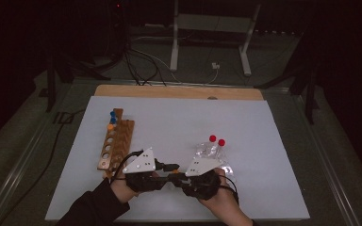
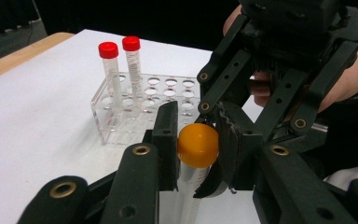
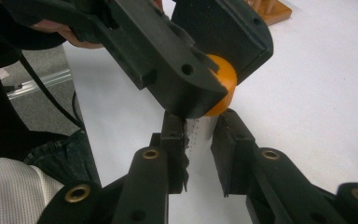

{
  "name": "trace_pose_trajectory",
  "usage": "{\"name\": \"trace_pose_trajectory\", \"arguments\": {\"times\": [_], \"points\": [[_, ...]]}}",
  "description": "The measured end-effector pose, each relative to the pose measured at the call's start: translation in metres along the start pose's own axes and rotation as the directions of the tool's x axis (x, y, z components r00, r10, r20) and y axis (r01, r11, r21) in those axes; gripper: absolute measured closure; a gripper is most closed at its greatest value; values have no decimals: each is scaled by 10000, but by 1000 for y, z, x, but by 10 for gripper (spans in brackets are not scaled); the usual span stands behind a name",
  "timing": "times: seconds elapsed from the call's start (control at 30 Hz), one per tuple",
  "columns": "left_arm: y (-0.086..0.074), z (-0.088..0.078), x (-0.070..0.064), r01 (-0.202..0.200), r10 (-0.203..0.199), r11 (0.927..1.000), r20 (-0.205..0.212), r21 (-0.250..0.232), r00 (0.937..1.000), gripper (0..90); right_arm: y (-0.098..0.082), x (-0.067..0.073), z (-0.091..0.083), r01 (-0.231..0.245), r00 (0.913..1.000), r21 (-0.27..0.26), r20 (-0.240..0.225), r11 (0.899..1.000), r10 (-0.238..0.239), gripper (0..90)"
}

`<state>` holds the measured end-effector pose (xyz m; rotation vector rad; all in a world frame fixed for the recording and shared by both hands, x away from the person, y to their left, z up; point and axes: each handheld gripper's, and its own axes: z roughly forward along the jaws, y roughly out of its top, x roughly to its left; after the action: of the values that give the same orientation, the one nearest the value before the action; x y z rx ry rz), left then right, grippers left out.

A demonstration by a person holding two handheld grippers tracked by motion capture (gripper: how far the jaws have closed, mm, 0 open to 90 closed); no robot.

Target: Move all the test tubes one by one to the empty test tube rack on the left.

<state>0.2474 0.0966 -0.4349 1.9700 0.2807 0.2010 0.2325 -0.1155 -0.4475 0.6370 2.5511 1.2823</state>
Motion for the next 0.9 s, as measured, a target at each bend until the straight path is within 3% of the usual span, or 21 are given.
{"name": "trace_pose_trajectory", "arguments": {"times": [0.23,0.3,0.37,0.6,0.9], "points": [[2,0,-1,-320,320,9995,-135,53,9994,724,-1,-1,0,-35,10000,-44,-23,10000,35,741],[3,0,-1,-216,216,9998,-117,16,9997,725,-1,-2,-1,-54,10000,-168,-18,9998,54,732],[4,-1,0,-229,229,9997,-256,-8,9994,725,-1,-2,-1,-96,9999,-232,-52,9997,95,629],[8,-14,10,-1,-17,9997,-693,-259,9976,725,-1,-8,-13,-357,9986,-769,353,9964,385,430],[14,-38,25,232,-350,9967,-1530,-777,9876,725,0,-13,-30,-400,9954,-1637,794,9857,535,139]]}}
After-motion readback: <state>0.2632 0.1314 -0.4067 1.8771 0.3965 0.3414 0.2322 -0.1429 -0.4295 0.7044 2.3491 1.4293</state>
